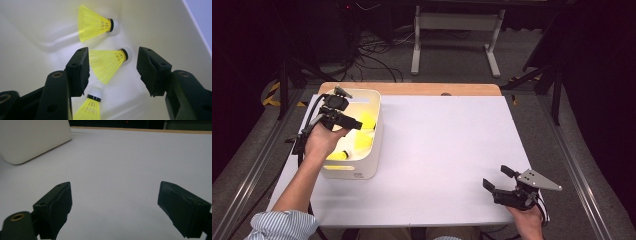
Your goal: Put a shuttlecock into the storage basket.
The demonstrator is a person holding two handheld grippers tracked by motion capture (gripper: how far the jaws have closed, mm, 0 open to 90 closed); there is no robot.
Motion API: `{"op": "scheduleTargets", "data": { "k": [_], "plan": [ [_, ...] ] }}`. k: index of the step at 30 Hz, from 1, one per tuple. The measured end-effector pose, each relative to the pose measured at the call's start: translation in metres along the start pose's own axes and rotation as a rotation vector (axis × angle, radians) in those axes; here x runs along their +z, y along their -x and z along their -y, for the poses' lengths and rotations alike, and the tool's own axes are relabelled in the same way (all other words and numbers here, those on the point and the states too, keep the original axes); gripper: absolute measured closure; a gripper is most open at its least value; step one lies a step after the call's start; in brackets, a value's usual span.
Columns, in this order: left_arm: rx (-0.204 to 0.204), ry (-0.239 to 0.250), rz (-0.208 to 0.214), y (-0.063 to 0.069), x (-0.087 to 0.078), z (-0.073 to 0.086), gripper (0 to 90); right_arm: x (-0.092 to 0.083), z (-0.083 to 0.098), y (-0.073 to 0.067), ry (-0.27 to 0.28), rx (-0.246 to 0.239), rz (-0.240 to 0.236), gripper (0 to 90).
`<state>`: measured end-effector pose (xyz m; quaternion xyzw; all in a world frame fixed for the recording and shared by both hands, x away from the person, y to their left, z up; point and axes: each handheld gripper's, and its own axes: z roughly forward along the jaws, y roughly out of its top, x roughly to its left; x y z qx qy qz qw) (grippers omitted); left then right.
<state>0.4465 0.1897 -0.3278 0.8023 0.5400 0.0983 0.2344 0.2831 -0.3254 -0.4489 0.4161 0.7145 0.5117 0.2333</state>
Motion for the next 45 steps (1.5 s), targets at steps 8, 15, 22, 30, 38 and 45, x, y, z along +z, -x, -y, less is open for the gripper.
{"op": "scheduleTargets", "data": {
  "k": [8,15,22,30,38,45],
  "plan": [
    [0.002,0.016,-0.002,0.003,-0.006,0.001,39.5,0.0,0.0,0.0,0.001,0.0,0.0,12.8],
    [0.012,0.013,-0.007,0.004,-0.007,0.002,34.0,0.0,0.0,0.0,0.002,-0.001,0.005,12.8],
    [0.008,0.015,-0.011,0.003,-0.008,0.003,33.1,0.0,0.0,0.0,0.004,0.0,0.006,12.7],
    [0.012,0.029,-0.014,0.002,-0.014,0.006,31.6,0.0,0.0,0.0,0.005,-0.002,0.006,12.8],
    [0.041,0.027,-0.026,0.007,-0.016,0.009,31.1,-0.001,0.0,0.0,0.004,-0.003,0.006,12.8],
    [0.045,0.029,-0.032,0.006,-0.018,0.011,31.1,-0.001,-0.001,0.0,0.006,-0.003,0.006,12.8]
  ]
}}
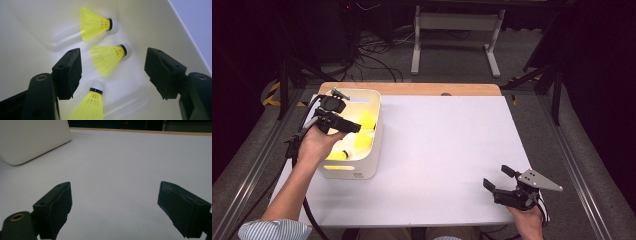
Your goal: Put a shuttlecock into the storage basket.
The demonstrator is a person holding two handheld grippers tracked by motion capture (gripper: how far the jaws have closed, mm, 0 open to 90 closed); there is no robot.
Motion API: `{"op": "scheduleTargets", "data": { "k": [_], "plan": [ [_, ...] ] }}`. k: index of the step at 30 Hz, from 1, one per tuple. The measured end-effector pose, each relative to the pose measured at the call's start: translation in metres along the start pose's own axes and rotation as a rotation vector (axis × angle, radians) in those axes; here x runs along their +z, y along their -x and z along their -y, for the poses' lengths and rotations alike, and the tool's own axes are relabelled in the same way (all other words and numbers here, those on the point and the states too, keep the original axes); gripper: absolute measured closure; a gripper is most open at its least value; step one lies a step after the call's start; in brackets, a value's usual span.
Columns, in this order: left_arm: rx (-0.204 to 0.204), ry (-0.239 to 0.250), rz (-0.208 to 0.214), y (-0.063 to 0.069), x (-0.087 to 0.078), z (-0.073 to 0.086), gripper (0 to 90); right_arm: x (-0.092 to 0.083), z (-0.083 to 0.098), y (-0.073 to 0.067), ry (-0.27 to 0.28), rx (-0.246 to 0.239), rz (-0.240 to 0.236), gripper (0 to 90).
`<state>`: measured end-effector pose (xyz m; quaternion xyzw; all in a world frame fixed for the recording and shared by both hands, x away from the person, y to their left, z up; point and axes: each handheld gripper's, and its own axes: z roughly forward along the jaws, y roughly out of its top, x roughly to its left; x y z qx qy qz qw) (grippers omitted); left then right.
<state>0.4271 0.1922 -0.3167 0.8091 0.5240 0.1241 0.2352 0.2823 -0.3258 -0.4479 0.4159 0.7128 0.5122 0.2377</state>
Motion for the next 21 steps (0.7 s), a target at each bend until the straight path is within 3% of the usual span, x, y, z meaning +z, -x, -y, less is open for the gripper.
{"op": "scheduleTargets", "data": {
  "k": [21],
  "plan": [
    [-0.009,0.013,-0.023,-0.004,-0.011,0.009,31.3,0.0,0.0,-0.001,0.0,-0.004,0.002,12.8]
  ]
}}
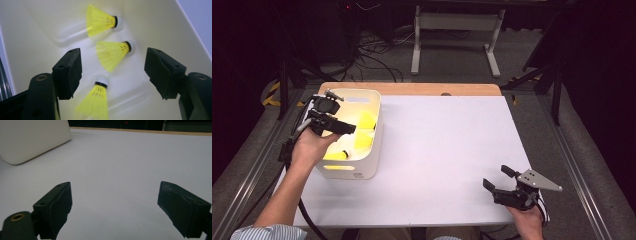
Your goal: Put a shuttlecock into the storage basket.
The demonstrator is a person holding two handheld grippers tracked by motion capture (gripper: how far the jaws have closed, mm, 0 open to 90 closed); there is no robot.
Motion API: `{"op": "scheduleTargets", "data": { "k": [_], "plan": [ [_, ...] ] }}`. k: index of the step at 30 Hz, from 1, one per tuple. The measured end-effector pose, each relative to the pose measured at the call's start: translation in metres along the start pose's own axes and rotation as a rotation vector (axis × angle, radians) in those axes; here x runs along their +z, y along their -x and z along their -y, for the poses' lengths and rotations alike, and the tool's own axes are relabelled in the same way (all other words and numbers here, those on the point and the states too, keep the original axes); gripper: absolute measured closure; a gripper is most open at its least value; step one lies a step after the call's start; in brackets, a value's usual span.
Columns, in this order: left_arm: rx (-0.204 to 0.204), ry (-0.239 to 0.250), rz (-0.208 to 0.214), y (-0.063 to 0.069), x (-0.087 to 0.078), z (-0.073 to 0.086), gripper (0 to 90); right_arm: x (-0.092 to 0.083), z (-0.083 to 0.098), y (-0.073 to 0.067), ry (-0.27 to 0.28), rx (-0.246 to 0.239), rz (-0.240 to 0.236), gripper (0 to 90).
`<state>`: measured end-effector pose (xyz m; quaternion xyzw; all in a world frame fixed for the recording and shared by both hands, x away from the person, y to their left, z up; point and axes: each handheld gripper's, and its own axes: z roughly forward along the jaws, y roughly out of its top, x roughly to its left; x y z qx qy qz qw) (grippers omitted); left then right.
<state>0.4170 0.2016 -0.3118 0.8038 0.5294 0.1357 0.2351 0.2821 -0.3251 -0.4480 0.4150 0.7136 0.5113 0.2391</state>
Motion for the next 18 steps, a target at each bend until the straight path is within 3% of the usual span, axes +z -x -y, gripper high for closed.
{"op": "scheduleTargets", "data": {
  "k": [18],
  "plan": [
    [-0.008,0.005,-0.007,-0.0076,-0.008,0.005,31.2,0.0,0.0002,0.0009,-0.001,0.004,-0.001,12.8]
  ]
}}
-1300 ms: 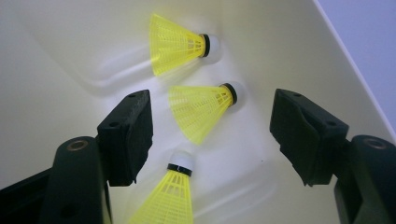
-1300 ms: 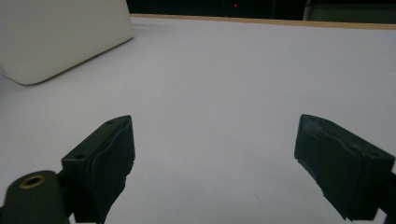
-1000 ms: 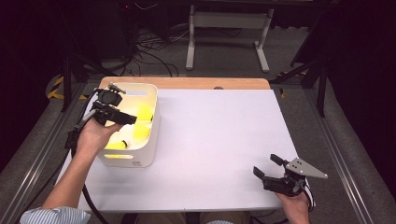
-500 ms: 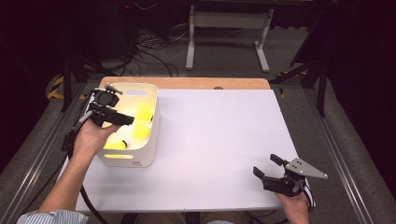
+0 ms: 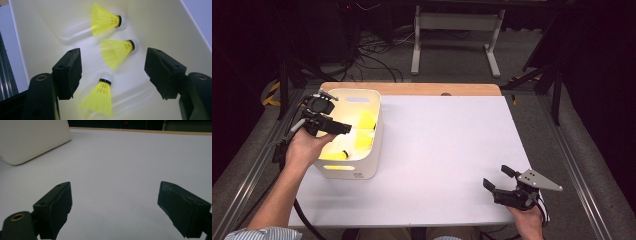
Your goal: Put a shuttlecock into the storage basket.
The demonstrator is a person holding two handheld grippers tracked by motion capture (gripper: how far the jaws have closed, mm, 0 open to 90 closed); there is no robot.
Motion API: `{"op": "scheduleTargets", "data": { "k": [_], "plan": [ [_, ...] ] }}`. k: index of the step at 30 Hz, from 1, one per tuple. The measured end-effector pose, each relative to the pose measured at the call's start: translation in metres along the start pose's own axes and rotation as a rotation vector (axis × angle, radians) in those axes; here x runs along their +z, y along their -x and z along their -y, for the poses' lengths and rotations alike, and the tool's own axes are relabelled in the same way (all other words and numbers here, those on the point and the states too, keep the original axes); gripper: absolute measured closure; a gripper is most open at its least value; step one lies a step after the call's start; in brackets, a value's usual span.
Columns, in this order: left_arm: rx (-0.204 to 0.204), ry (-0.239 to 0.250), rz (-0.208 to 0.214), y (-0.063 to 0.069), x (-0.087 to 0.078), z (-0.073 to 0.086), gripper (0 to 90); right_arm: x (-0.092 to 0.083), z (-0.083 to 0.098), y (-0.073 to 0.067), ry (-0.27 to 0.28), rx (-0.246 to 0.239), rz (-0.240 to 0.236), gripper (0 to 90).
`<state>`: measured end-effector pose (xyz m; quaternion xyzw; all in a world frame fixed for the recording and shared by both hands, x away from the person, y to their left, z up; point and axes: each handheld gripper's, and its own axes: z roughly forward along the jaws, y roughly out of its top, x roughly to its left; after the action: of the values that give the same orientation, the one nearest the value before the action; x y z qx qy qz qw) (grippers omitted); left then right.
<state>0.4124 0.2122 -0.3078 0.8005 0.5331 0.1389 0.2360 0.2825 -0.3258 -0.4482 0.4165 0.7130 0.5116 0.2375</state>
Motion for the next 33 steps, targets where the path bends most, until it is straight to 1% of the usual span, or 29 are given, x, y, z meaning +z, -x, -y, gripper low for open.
{"op": "scheduleTargets", "data": {
  "k": [8,16,24,30,33],
  "plan": [
    [-0.006,0.007,-0.007,-0.005,-0.004,0.001,31.1,0.0,0.0,0.0,0.0,-0.001,0.001,12.8],
    [-0.014,-0.003,-0.01,-0.01,-0.007,0.003,31.6,0.0,0.0,0.0,-0.001,-0.001,-0.001,12.8],
    [-0.037,0.007,-0.012,-0.017,-0.012,0.005,32.0,0.0,0.0,0.0,-0.001,-0.001,-0.001,12.8],
    [-0.054,0.004,-0.013,-0.022,-0.014,0.009,32.9,0.0,0.0,0.0,-0.002,0.002,-0.001,12.9],
    [-0.07,0.012,-0.012,-0.025,-0.016,0.011,33.5,0.0,0.0,0.0,-0.001,-0.001,-0.001,12.8]
  ]
}}
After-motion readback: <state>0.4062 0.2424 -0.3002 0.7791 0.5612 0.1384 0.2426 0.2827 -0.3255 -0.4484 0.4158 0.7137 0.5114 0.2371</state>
